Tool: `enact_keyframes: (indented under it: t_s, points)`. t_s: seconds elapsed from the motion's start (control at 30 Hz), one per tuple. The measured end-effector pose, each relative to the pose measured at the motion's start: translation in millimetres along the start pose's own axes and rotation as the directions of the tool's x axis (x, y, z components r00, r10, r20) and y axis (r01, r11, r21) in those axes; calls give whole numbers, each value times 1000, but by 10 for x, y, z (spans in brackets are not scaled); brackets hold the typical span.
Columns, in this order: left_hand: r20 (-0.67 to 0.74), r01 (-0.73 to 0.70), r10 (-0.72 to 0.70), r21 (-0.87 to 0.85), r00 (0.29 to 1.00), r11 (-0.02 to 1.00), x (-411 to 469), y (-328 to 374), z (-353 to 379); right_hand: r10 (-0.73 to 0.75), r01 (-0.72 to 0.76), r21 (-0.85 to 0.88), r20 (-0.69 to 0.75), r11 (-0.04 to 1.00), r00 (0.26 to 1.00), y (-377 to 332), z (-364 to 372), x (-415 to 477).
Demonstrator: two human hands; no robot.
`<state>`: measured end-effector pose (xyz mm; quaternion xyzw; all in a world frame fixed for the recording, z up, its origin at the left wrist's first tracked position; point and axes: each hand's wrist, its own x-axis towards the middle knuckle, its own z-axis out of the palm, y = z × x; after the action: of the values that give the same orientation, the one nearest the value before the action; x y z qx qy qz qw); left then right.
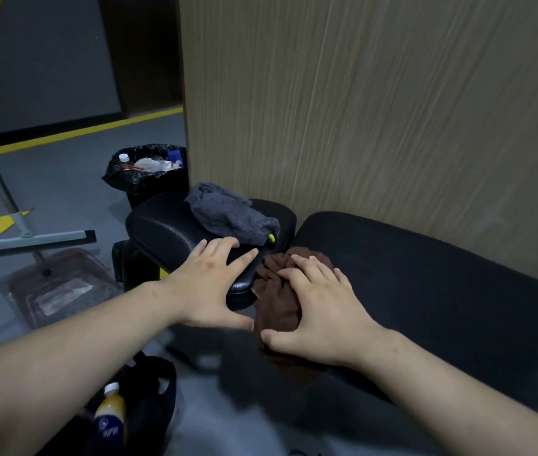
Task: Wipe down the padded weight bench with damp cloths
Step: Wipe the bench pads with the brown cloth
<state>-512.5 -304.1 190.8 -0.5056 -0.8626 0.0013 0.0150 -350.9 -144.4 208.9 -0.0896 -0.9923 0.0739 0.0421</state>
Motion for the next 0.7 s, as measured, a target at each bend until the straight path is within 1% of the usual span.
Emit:
enact_keyframes:
  t_s: [0.07,0.1,0.17,0.23,0.33,0.47,0.7]
  points:
    - [7,-17,18,-69,1000,997,-46,38,-2,-22,22,-5,-5,1000,1000,48,-16,-101]
    - [-6,-52,51,-88,999,995,-71,71,5,-39,39,-17,-12,999,999,77,-21,-158]
    - [-32,-145,142,-87,989,986,-119,177,23,-74,73,-46,-31,996,997,143,-30,-291]
    - [-33,-202,199,-87,979,976,-154,314,42,-101,98,-62,-47,993,994,233,-37,-433]
    - [-24,-204,202,-130,979,970,-148,499,67,-123,118,-89,-56,989,991,406,-57,-632]
    - [-30,-199,197,-165,980,966,-96,698,57,-108,102,-91,-58,991,993,665,-106,-889]
    - [-94,-285,274,-147,957,947,22,1118,10,-78,68,-82,-122,994,989,1057,-149,-1296]
